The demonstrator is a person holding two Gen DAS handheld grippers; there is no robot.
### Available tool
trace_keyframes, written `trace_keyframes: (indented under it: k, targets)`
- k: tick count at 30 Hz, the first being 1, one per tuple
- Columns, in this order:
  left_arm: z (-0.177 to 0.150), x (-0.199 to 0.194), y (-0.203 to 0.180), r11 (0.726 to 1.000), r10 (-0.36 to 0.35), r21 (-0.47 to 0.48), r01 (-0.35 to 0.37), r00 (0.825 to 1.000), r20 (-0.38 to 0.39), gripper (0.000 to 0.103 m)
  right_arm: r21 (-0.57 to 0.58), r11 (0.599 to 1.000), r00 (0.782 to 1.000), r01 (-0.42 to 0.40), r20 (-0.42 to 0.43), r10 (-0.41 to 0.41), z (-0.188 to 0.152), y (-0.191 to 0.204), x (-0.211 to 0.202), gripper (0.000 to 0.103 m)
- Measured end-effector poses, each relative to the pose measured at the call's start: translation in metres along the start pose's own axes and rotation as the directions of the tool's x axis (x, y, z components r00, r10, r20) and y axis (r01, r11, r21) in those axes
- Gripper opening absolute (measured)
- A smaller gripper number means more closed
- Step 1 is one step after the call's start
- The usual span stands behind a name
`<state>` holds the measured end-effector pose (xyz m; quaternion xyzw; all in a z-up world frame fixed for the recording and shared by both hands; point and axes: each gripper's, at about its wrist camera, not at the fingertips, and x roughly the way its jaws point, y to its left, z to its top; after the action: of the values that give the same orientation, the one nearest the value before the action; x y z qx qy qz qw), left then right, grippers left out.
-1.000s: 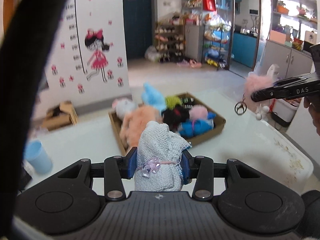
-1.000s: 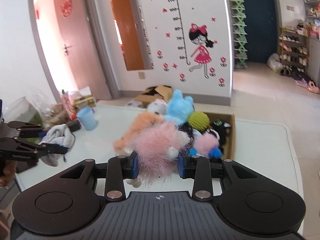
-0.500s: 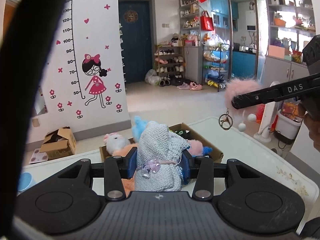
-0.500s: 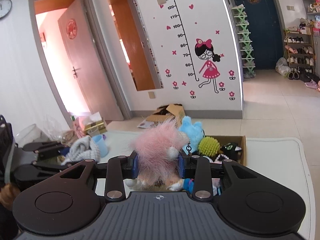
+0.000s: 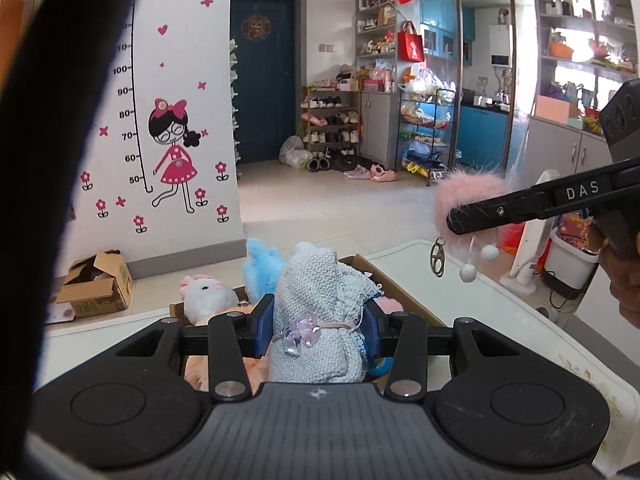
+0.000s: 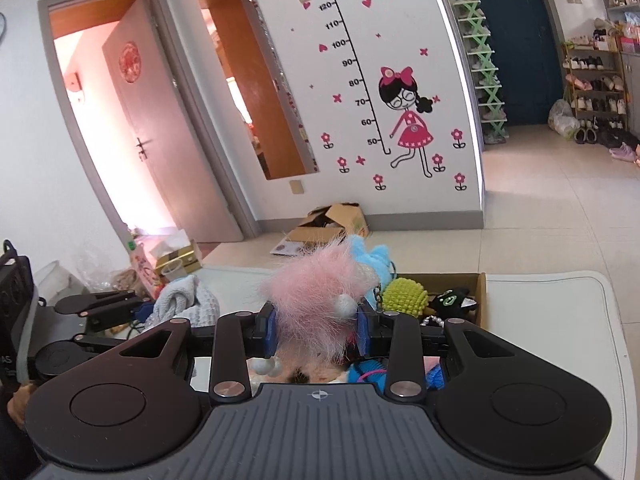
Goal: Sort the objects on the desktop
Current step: 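Carry the white sock bundle and pink pompom into the box and open both tools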
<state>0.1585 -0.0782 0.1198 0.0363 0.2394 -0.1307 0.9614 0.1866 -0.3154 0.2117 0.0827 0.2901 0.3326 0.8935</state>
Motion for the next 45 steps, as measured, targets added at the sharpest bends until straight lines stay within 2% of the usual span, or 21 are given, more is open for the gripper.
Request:
trace_keyframes:
  k: [9,15,20,25,32,34,36,38,39,40,42,45]
  targets:
    - [0.004,0.032,0.012,0.995,-0.037,-0.099,0.032,0.998,-0.047,0.041,0.014,0.999,0.998,0.031,-0.046,-0.030,0.005,-0.022,0.046,0.043]
    - [0.018,0.053,0.012,0.991,-0.052,-0.125,0.044,0.997,-0.063,0.041,0.012,0.997,0.993,0.081,-0.086,-0.079,0.002,-0.046,0.083,0.043]
    - [0.028,0.088,0.004,0.998,-0.011,-0.061,0.005,0.994,-0.109,0.041,0.007,0.992,0.985,0.126,-0.120,-0.125,-0.007,-0.067,0.115,0.043]
    - [0.020,0.115,-0.013,0.996,0.078,0.062,-0.068,0.983,-0.167,0.043,0.022,0.987,0.977,0.157,-0.149,-0.152,-0.021,-0.082,0.144,0.043]
    - [0.007,0.121,-0.027,0.987,0.111,0.137,-0.084,0.973,-0.204,0.046,-0.009,0.978,0.957,0.207,-0.205,-0.204,-0.037,-0.089,0.168,0.043]
    - [0.009,0.116,-0.029,0.985,0.121,0.144,-0.093,0.972,-0.202,0.049,0.005,0.979,0.957,0.204,-0.212,-0.198,-0.040,-0.093,0.168,0.047]
    - [0.012,0.110,-0.029,0.984,0.128,0.146,-0.099,0.970,-0.207,0.058,0.015,0.979,0.956,0.202,-0.218,-0.194,-0.040,-0.095,0.166,0.049]
    - [0.015,0.098,-0.027,0.984,0.141,0.133,-0.118,0.974,-0.178,0.082,0.017,0.977,0.956,0.213,-0.210,-0.205,-0.039,-0.097,0.161,0.054]
    - [0.017,0.090,-0.025,0.983,0.150,0.126,-0.131,0.977,-0.154,0.088,0.023,0.977,0.959,0.211,-0.199,-0.203,-0.039,-0.098,0.157,0.061]
    - [0.018,0.081,-0.024,0.983,0.154,0.117,-0.139,0.979,-0.134,0.099,0.029,0.977,0.961,0.209,-0.190,-0.200,-0.038,-0.099,0.153,0.072]
    - [0.021,0.066,-0.022,0.988,0.136,0.094,-0.126,0.983,-0.119,0.102,0.042,0.978,0.966,0.203,-0.169,-0.194,-0.036,-0.100,0.145,0.083]
    - [0.022,0.044,-0.022,0.992,0.113,0.064,-0.106,0.986,-0.119,0.102,0.041,0.979,0.968,0.200,-0.165,-0.191,-0.032,-0.097,0.138,0.084]
